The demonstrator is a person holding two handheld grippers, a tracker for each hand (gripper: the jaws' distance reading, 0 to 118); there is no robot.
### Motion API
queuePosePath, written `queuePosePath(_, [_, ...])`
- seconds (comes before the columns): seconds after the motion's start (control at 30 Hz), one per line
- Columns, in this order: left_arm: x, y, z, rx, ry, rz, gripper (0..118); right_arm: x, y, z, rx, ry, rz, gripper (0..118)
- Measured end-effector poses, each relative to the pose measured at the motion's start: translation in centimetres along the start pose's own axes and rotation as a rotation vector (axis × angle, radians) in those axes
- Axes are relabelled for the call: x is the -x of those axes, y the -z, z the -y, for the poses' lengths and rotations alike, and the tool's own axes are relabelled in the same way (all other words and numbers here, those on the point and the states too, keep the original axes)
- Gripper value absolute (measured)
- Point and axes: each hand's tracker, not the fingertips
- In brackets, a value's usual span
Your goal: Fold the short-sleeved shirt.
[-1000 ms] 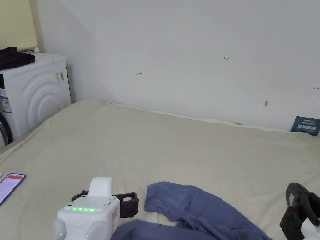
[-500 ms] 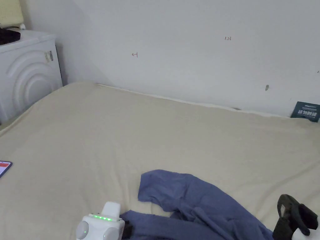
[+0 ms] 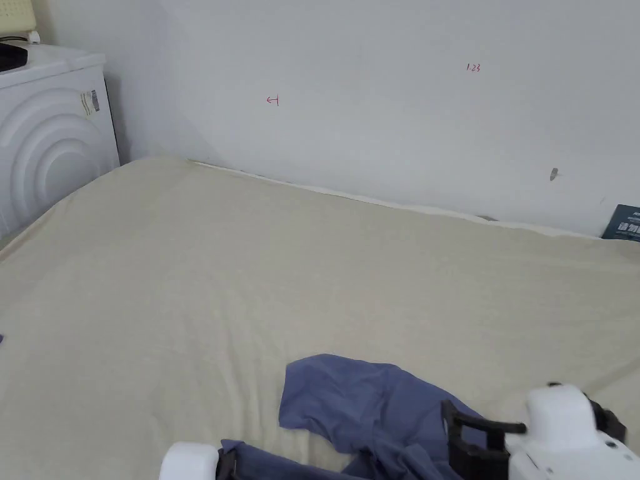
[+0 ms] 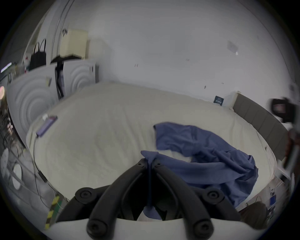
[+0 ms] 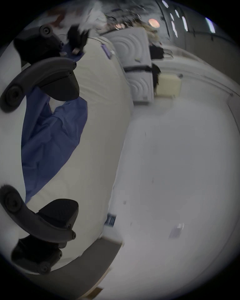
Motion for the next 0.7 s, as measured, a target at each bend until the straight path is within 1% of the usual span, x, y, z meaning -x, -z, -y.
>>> queuePosePath(0.03, [-0.3, -0.6, -0.4, 0.013, 0.009, 0.002, 3, -0.6, 2.7, 0.5, 0.082, -0.005, -0.019, 118])
queuePosePath(0.1, [-0.6, -1.9, -0.8, -0.005, 0.026, -0.001, 3, -1.8, 9.4, 1.3, 0.188, -0.023, -0.091, 118])
queuePosePath(0.13, [-1.1, -2.6, -0.9, -0.013, 0.030, 0.001, 3, -2.6, 12.7, 1.9, 0.244, -0.010, -0.151, 118])
queuePosePath(0.17, [-1.2, -3.0, -1.1, -0.012, 0.037, 0.011, 3, -3.2, 15.5, 2.4, 0.299, 0.006, -0.182, 118])
queuePosePath(0.2, [-1.3, -3.3, -1.3, -0.013, 0.039, 0.012, 3, -3.8, 18.7, 2.8, 0.369, 0.024, -0.197, 118])
queuePosePath(0.23, [-1.3, -3.5, -1.4, -0.013, 0.038, 0.014, 3, -4.3, 21.1, 3.4, 0.403, 0.024, -0.205, 118])
queuePosePath(0.27, [-1.4, -3.7, -1.5, -0.006, 0.041, 0.019, 3, -4.7, 23.6, 4.2, 0.436, 0.001, -0.210, 116])
queuePosePath(0.3, [-1.4, -3.9, -1.6, -0.005, 0.040, 0.014, 3, -4.8, 25.7, 4.8, 0.482, -0.027, -0.188, 111])
queuePosePath(0.33, [-1.3, -4.1, -1.7, -0.003, 0.040, 0.010, 3, -4.8, 27.7, 5.4, 0.514, -0.056, -0.173, 99])
queuePosePath(0.37, [-1.3, -4.1, -1.8, 0.000, 0.053, 0.007, 3, -4.8, 29.1, 6.0, 0.543, -0.075, -0.190, 87])
queuePosePath(0.4, [-1.4, -4.2, -1.7, 0.001, 0.061, -0.004, 3, -4.8, 30.2, 6.5, 0.575, -0.070, -0.229, 78])
queuePosePath(0.43, [-1.2, -4.3, -1.8, 0.003, 0.061, -0.007, 3, -4.5, 31.2, 7.3, 0.614, -0.058, -0.276, 77])
queuePosePath(0.47, [-1.0, -4.2, -1.8, 0.004, 0.072, -0.011, 3, -4.1, 31.9, 7.9, 0.670, -0.062, -0.303, 77])
queuePosePath(0.5, [-0.8, -4.2, -1.9, 0.007, 0.072, -0.015, 3, -3.5, 32.2, 8.8, 0.728, -0.060, -0.290, 77])
queuePosePath(0.53, [-0.7, -4.2, -1.9, 0.010, 0.066, -0.018, 4, -3.6, 31.4, 8.6, 0.644, -0.048, -0.256, 74])
queuePosePath(0.57, [-0.4, -4.1, -1.8, 0.012, 0.062, -0.023, 3, -3.9, 30.9, 8.3, 0.645, -0.026, -0.249, 56])
queuePosePath(0.6, [-0.1, -3.9, -1.7, 0.020, 0.056, -0.032, 3, -3.9, 30.6, 8.2, 0.641, 0.003, -0.227, 19])
queuePosePath(0.63, [0.2, -3.7, -1.6, 0.027, 0.043, -0.036, 3, -3.9, 29.9, 8.1, 0.611, 0.001, -0.195, 0])
queuePosePath(0.67, [0.5, -3.5, -1.4, 0.032, 0.025, -0.039, 3, -3.8, 29.2, 8.1, 0.566, -0.088, -0.091, 0])
queuePosePath(0.7, [0.7, -3.3, -1.3, 0.043, 0.010, -0.044, 3, -3.6, 27.7, 9.0, 0.552, -0.119, -0.083, 0])
